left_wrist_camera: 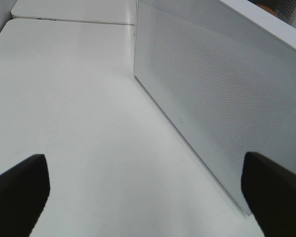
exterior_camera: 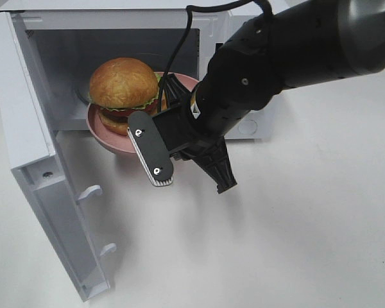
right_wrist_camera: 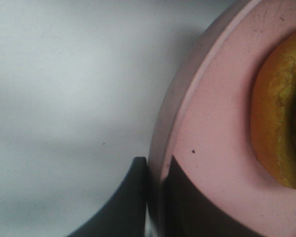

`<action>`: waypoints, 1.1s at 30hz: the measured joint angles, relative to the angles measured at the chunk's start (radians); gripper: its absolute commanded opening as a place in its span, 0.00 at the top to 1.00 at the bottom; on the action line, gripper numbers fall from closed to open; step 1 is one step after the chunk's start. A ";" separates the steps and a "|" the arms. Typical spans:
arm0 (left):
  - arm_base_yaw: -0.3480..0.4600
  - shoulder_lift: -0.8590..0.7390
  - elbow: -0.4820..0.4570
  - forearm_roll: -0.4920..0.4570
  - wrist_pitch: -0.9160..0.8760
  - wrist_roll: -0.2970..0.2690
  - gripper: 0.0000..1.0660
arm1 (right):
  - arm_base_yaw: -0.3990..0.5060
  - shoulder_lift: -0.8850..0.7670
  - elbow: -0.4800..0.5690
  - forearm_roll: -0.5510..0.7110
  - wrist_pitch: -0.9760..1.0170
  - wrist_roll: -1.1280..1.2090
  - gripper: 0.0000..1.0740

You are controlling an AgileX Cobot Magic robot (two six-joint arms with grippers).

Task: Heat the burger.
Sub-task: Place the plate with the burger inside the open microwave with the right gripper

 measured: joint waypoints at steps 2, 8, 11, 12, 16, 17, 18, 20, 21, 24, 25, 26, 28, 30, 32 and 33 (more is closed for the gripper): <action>0.000 0.000 0.000 0.000 0.000 0.000 0.08 | 0.000 0.021 -0.026 0.001 0.000 0.005 1.00; 0.000 0.000 0.000 0.000 0.000 0.000 0.08 | 0.000 0.068 -0.086 0.008 -0.001 0.038 1.00; 0.000 0.000 0.000 0.000 0.000 0.000 0.08 | 0.000 0.098 -0.129 0.008 -0.001 0.054 1.00; 0.000 0.000 0.000 0.000 0.000 0.000 0.08 | 0.000 0.098 -0.129 0.008 -0.001 0.054 1.00; 0.000 0.000 0.000 0.000 0.000 0.000 0.08 | 0.000 0.134 -0.185 0.011 0.006 0.102 1.00; 0.000 0.000 0.000 0.000 0.000 0.000 0.08 | 0.000 0.143 -0.197 0.012 0.010 0.113 1.00; 0.000 0.000 0.000 0.000 0.000 0.000 0.08 | 0.000 0.143 -0.197 0.012 0.010 0.113 1.00; 0.000 0.000 0.000 0.000 0.000 0.000 0.08 | -0.002 0.160 -0.226 0.012 0.026 0.133 1.00; 0.000 0.000 0.000 0.000 0.000 0.000 0.08 | -0.008 0.182 -0.265 0.011 0.051 0.151 1.00; 0.000 0.000 0.000 0.000 0.000 0.000 0.08 | -0.018 0.213 -0.324 0.011 0.092 0.173 1.00; 0.000 0.000 0.000 0.000 0.000 0.000 0.08 | -0.018 0.213 -0.324 0.011 0.092 0.173 1.00; 0.000 0.000 0.000 0.000 0.000 0.000 0.08 | -0.025 0.237 -0.365 0.012 0.107 0.181 1.00; 0.000 0.000 0.000 0.000 0.000 0.000 0.08 | -0.027 0.250 -0.380 0.012 0.112 0.183 1.00; 0.000 0.000 0.000 0.000 0.000 0.000 0.08 | -0.031 0.272 -0.412 0.012 0.127 0.190 1.00; 0.000 0.000 0.000 0.000 0.000 0.000 0.08 | -0.033 0.297 -0.462 0.012 0.148 0.201 1.00; 0.000 0.000 0.000 0.000 0.000 0.000 0.08 | -0.033 0.297 -0.462 0.012 0.148 0.201 1.00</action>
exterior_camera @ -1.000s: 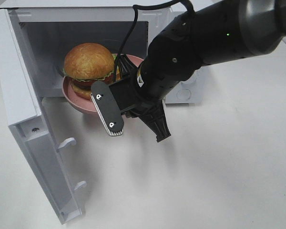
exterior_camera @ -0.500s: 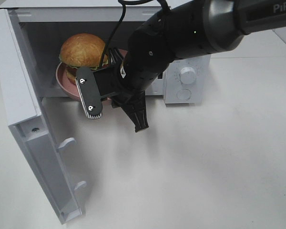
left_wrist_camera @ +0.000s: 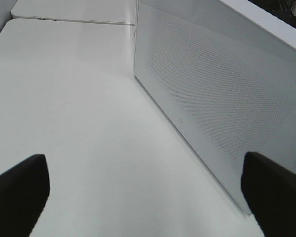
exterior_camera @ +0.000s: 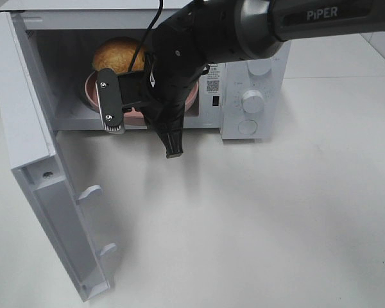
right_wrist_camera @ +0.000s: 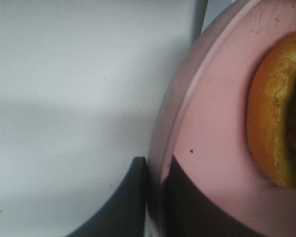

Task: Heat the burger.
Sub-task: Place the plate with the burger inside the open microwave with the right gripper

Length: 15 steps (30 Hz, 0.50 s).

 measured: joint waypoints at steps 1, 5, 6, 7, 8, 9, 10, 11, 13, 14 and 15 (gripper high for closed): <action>0.000 0.000 0.000 0.000 0.000 0.000 0.08 | -0.002 0.019 -0.029 0.000 0.005 0.008 1.00; 0.000 0.000 0.000 0.000 0.000 0.000 0.08 | -0.002 0.055 -0.081 0.000 0.005 0.021 1.00; 0.000 0.000 0.000 0.000 0.000 0.000 0.08 | -0.002 0.055 -0.081 0.000 0.005 0.021 1.00; 0.000 0.000 0.000 0.000 0.000 0.000 0.08 | -0.002 0.070 -0.104 -0.002 0.006 0.023 1.00; 0.000 0.000 0.000 0.000 0.000 0.000 0.08 | -0.002 0.075 -0.116 -0.007 0.007 0.023 1.00; 0.000 0.000 0.000 0.000 0.000 0.000 0.08 | -0.002 0.075 -0.116 -0.007 0.007 0.023 1.00; 0.000 0.000 0.000 0.000 0.000 0.000 0.08 | -0.002 0.089 -0.135 -0.011 0.010 0.023 1.00; 0.000 0.000 0.000 0.000 0.000 0.000 0.08 | -0.002 0.089 -0.135 -0.011 0.010 0.023 1.00; 0.000 0.000 0.000 0.000 0.000 0.000 0.08 | -0.002 0.100 -0.156 -0.016 0.014 0.024 0.99; 0.000 0.000 0.000 0.000 0.000 0.000 0.08 | -0.002 0.112 -0.182 -0.020 0.021 0.027 0.99; 0.000 0.000 0.000 0.000 0.000 0.000 0.08 | -0.002 0.120 -0.195 -0.022 0.026 0.031 0.99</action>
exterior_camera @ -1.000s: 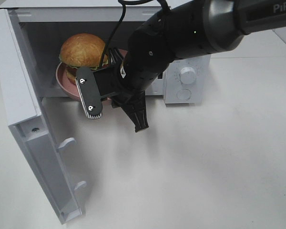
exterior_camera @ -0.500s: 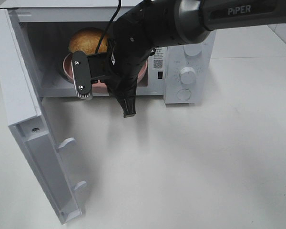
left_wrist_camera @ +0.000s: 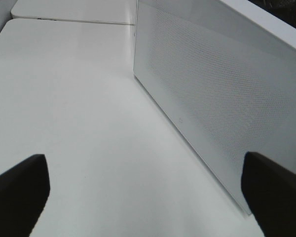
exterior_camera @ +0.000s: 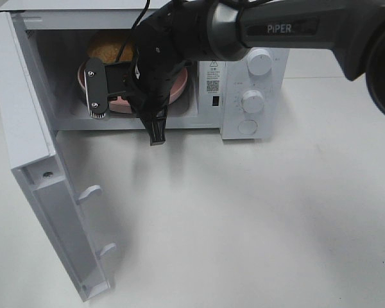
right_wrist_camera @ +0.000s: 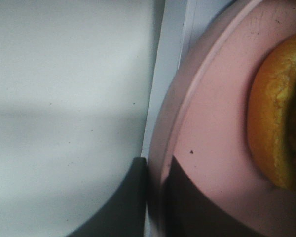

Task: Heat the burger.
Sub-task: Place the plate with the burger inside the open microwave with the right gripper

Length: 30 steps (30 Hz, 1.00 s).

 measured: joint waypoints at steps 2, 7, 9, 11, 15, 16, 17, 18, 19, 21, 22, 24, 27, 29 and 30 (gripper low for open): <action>0.000 0.000 0.000 0.000 0.000 0.000 0.08 | 0.000 0.015 -0.025 -0.005 0.004 0.004 0.99; 0.000 0.000 0.000 0.000 0.000 0.000 0.08 | 0.000 0.053 -0.074 -0.020 0.011 0.020 0.99; 0.000 0.000 0.000 0.000 0.000 0.000 0.08 | 0.000 0.064 -0.090 -0.022 0.011 0.020 0.99; 0.000 0.000 0.000 0.000 0.000 0.000 0.08 | 0.000 0.077 -0.105 -0.024 0.011 0.020 0.98; 0.000 0.000 0.000 0.000 0.000 0.000 0.08 | 0.000 0.100 -0.119 -0.025 0.004 0.023 0.97; 0.000 0.000 0.000 0.000 0.000 0.000 0.08 | 0.000 0.100 -0.119 -0.025 0.004 0.023 0.97; 0.000 0.000 0.000 0.000 0.000 0.000 0.08 | 0.000 0.106 -0.123 -0.025 0.003 0.023 0.97; 0.000 0.000 0.000 0.000 0.000 0.000 0.08 | 0.000 0.106 -0.123 -0.025 0.003 0.023 0.97; 0.000 0.000 0.000 0.000 0.000 0.000 0.08 | 0.000 0.117 -0.131 -0.025 0.001 0.026 0.96; 0.000 0.000 0.000 0.000 0.000 0.000 0.08 | 0.000 0.121 -0.139 -0.028 0.001 0.029 0.96; 0.000 0.000 0.000 0.000 0.000 0.000 0.08 | 0.000 0.121 -0.141 -0.028 -0.002 0.031 0.95; 0.000 0.000 0.000 0.000 0.000 0.000 0.08 | 0.000 0.121 -0.142 -0.028 -0.008 0.048 0.94; 0.000 0.000 0.000 0.000 0.000 0.000 0.08 | 0.000 0.121 -0.142 -0.029 -0.016 0.058 0.90; 0.000 0.000 0.000 0.000 0.000 0.000 0.08 | 0.000 0.121 -0.143 -0.036 -0.024 0.063 0.84; 0.000 0.000 0.000 0.000 0.000 0.000 0.08 | 0.000 0.121 -0.143 -0.036 -0.024 0.063 0.84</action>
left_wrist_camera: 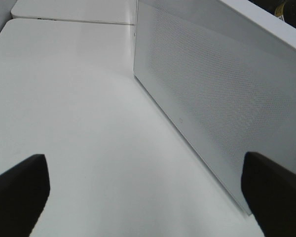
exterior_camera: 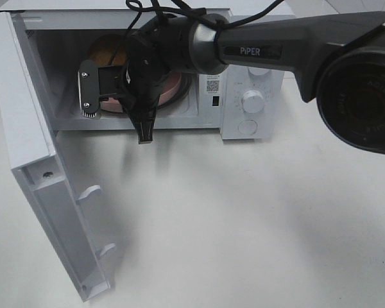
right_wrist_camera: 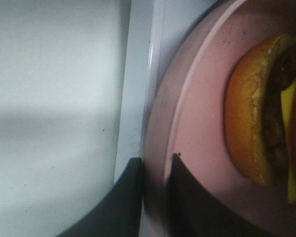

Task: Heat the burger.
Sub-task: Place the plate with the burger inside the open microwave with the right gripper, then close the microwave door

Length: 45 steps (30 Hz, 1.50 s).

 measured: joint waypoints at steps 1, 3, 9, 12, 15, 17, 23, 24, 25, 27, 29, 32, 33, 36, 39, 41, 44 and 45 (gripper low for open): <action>0.000 0.000 0.000 0.000 0.000 0.000 0.08 | 0.000 0.000 -0.003 -0.001 0.000 0.002 0.82; 0.000 0.000 0.000 0.000 0.000 0.000 0.08 | 0.000 0.000 -0.008 -0.003 0.001 0.007 0.76; 0.000 0.000 0.000 0.000 0.000 0.000 0.08 | 0.000 -0.003 -0.009 -0.004 0.052 0.013 0.56; 0.000 0.000 0.000 0.000 0.000 0.000 0.08 | 0.000 -0.003 -0.009 -0.004 0.057 0.017 0.54; 0.000 0.000 0.000 0.000 0.000 0.000 0.08 | 0.000 -0.008 -0.006 -0.005 0.059 0.033 0.48; 0.000 0.000 0.000 0.000 0.000 0.000 0.08 | 0.000 -0.025 0.013 -0.009 0.045 0.034 0.43; 0.000 0.000 0.000 0.000 0.000 0.000 0.08 | 0.000 -0.053 0.047 -0.012 0.007 0.047 0.36; 0.000 0.000 0.000 0.000 0.000 0.000 0.08 | 0.000 -0.068 0.068 -0.018 -0.016 0.062 0.33; 0.000 0.000 0.000 0.000 0.000 0.000 0.08 | 0.000 -0.068 0.068 -0.018 -0.016 0.062 0.33; 0.000 0.000 0.000 0.000 0.000 0.000 0.08 | 0.000 -0.098 0.110 -0.035 -0.063 0.084 0.31; 0.000 0.000 0.000 0.000 0.000 0.000 0.08 | 0.000 -0.116 0.137 -0.046 -0.086 0.098 0.31; 0.000 0.000 0.000 0.000 0.000 0.000 0.08 | 0.000 -0.144 0.174 -0.056 -0.102 0.118 0.31; 0.000 0.000 0.000 0.000 0.000 0.000 0.08 | 0.000 -0.144 0.174 -0.056 -0.102 0.118 0.31; 0.000 0.000 0.000 0.000 0.000 0.000 0.08 | 0.000 -0.174 0.229 -0.056 -0.116 0.123 0.31; 0.000 0.000 0.000 0.000 0.000 0.000 0.08 | 0.000 -0.229 0.318 -0.056 -0.157 0.135 0.31; 0.000 0.000 0.000 0.000 0.000 0.000 0.08 | 0.000 -0.245 0.342 -0.056 -0.168 0.139 0.31; 0.000 0.000 0.000 0.000 0.000 0.000 0.08 | 0.000 -0.304 0.434 -0.056 -0.204 0.153 0.31; 0.000 0.000 0.000 0.000 0.000 0.000 0.08 | 0.000 -0.321 0.452 -0.056 -0.210 0.159 0.31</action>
